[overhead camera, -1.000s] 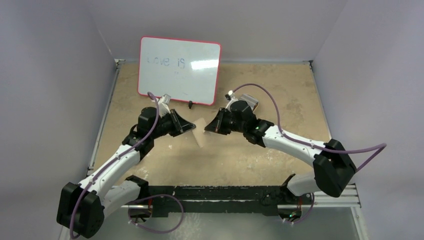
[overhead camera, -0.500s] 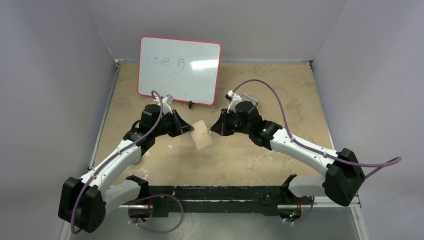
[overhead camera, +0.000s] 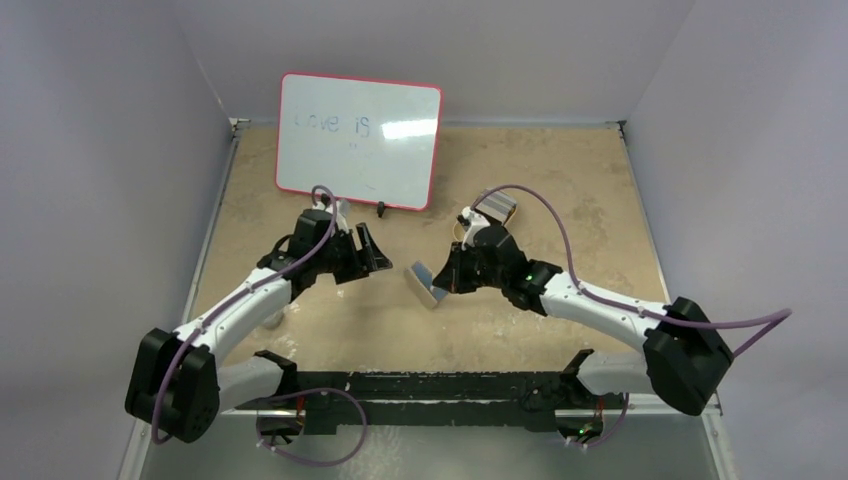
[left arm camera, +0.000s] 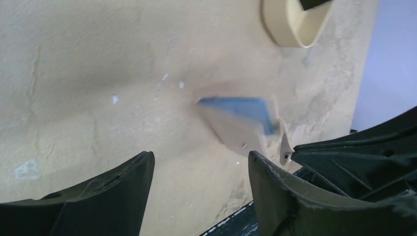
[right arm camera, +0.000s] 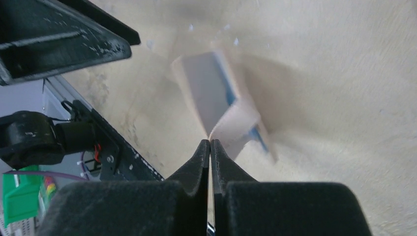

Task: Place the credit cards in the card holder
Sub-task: Open the card holder at the center of the board.

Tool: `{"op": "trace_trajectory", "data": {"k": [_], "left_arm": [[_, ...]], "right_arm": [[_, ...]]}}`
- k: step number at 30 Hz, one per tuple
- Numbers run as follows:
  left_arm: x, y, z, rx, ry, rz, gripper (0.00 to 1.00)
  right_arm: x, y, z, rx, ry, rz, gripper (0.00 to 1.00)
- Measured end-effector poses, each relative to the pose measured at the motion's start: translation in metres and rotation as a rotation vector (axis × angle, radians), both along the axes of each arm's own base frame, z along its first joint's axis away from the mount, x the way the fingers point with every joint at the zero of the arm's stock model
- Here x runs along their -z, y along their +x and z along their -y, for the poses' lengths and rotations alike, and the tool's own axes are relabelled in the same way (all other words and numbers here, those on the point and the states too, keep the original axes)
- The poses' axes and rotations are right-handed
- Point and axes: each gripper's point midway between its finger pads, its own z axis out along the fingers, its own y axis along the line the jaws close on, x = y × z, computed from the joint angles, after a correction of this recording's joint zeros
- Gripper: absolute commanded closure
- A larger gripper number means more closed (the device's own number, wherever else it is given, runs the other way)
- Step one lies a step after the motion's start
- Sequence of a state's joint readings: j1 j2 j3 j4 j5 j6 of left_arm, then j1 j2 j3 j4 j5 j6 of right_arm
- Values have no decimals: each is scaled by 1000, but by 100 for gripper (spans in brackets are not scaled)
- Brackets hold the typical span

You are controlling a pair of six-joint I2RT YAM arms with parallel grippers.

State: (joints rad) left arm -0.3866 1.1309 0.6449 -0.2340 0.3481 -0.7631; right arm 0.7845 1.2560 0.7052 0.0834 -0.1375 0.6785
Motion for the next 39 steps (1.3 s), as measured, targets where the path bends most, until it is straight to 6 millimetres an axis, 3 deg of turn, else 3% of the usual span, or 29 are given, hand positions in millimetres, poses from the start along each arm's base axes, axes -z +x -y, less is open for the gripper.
{"op": "trace_trajectory", "data": {"k": [2, 5, 13, 21, 31, 39], "left_arm": [[13, -3, -5, -18, 36, -46, 28], [13, -2, -9, -36, 51, -44, 28], [2, -2, -9, -55, 17, -4, 28], [23, -19, -9, -61, -7, -86, 31], [25, -38, -12, -98, -55, -100, 34], [42, -48, -12, -123, -90, -146, 35]], "right_arm": [[15, -8, 2, -6, -7, -44, 100], [22, -17, 0, -25, 17, -87, 100], [5, -19, -28, -89, 167, -107, 100], [-4, -23, -40, -108, 268, -147, 100], [-1, -40, -28, -28, 374, -243, 100], [5, -32, -18, 75, 367, -250, 100]]}}
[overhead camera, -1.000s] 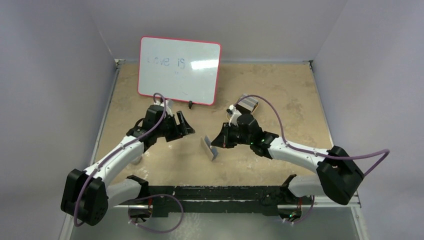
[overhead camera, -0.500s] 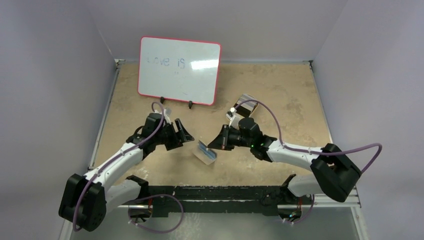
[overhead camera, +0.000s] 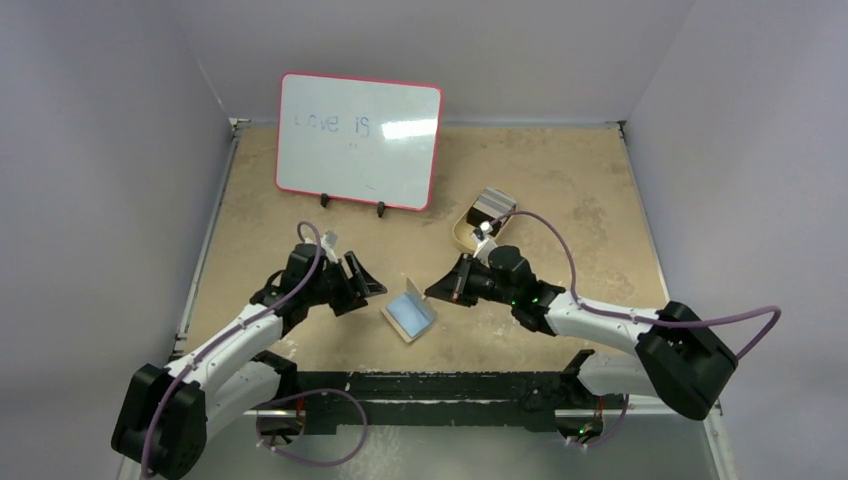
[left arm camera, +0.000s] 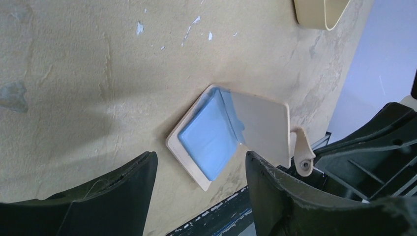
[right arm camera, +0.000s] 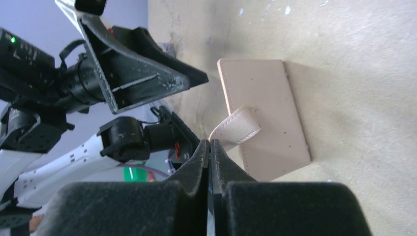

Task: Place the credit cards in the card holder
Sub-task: Open the card holder at the center of the board.

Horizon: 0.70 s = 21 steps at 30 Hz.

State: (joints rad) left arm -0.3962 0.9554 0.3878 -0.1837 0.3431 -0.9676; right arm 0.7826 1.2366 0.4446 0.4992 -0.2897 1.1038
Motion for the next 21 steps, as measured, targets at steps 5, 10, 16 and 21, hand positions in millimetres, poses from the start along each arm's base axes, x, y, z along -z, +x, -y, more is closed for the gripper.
{"op": "trace_trajectory", "data": {"k": [5, 10, 16, 21], "left_arm": [[7, -5, 3, -8, -26, -21, 35], [9, -4, 6, -15, -51, -16, 35], [20, -7, 13, -21, -107, -40, 33], [20, -2, 22, -6, -141, -29, 36]], "right_arm": [[9, 10, 12, 80, -48, -9, 100], [20, 17, 27, 146, -95, -18, 100], [35, 13, 36, 164, -137, -45, 100], [36, 12, 37, 164, -140, -48, 100]]}}
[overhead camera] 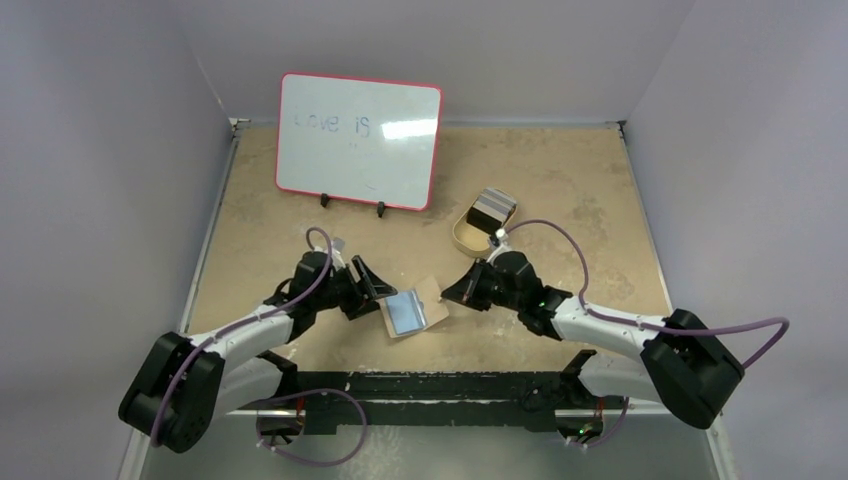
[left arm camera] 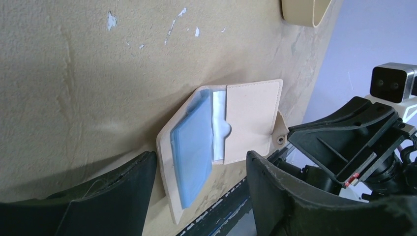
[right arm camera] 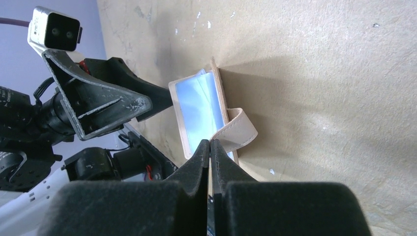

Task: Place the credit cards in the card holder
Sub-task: Open the card holder at the center of the board.

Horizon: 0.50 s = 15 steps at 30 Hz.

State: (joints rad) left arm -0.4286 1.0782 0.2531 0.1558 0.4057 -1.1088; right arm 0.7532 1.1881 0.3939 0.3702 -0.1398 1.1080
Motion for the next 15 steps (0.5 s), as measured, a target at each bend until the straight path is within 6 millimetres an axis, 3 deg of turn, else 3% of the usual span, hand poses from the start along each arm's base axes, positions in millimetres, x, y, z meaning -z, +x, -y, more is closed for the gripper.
{"op": "trace_trajectory", "data": {"k": [12, 15], "left_arm": [[5, 3, 6, 18, 11, 22, 78], [7, 4, 6, 21, 14, 21, 94]], "right_arm": [[23, -9, 13, 17, -44, -36, 100], [24, -10, 14, 14, -50, -38, 86]]}}
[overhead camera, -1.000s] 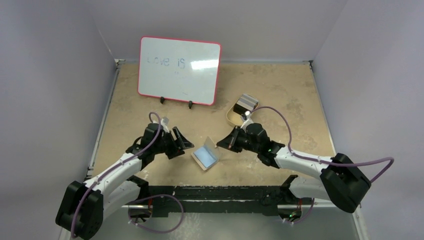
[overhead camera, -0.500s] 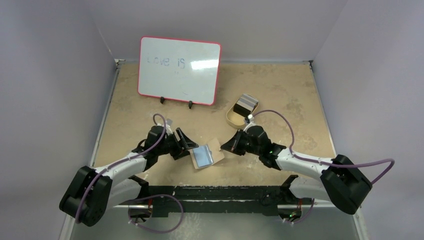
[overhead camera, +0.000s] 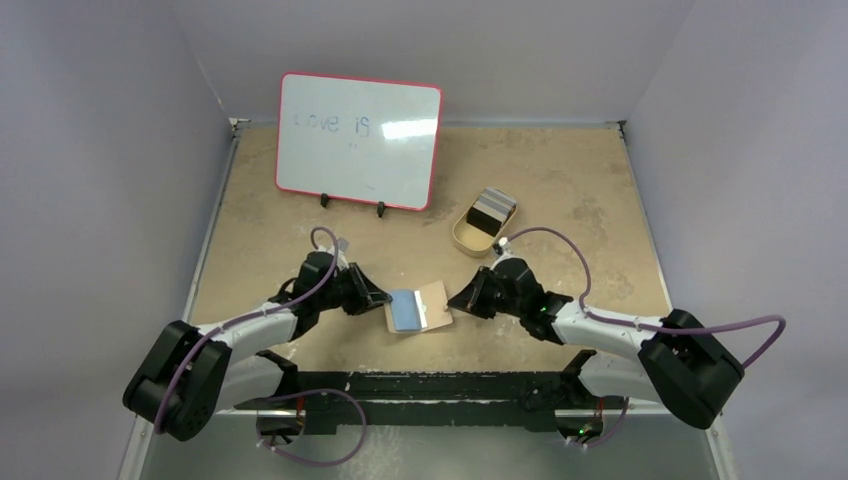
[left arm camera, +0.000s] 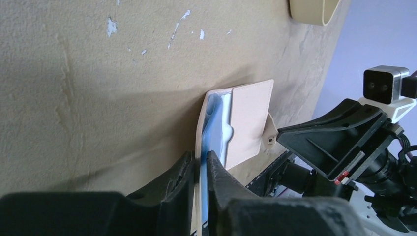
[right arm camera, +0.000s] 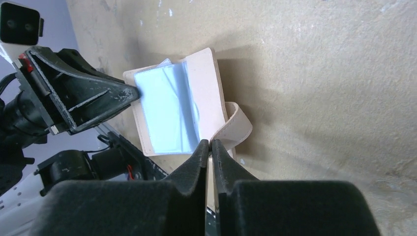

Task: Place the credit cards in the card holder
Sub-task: Open the card holder at the center of the board.

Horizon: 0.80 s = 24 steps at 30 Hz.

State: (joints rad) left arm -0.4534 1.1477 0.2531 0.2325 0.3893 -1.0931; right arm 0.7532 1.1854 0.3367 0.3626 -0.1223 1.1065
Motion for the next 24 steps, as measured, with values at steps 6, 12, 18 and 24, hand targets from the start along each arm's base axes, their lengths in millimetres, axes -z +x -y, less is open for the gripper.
{"op": "trace_trajectory", "data": {"k": [6, 12, 18, 24], "left_arm": [[5, -1, 0, 11, 14, -10, 100], [-7, 5, 6, 21, -2, 17, 100], [-13, 8, 8, 24, -14, 32, 100], [-16, 8, 8, 25, -17, 39, 100]], "right_arm": [[5, 1, 8, -10, -105, -20, 58], [-46, 23, -1, -38, -142, 101, 36], [-65, 28, -24, -101, -133, 165, 35], [-31, 7, -66, -247, -184, 116, 34]]}}
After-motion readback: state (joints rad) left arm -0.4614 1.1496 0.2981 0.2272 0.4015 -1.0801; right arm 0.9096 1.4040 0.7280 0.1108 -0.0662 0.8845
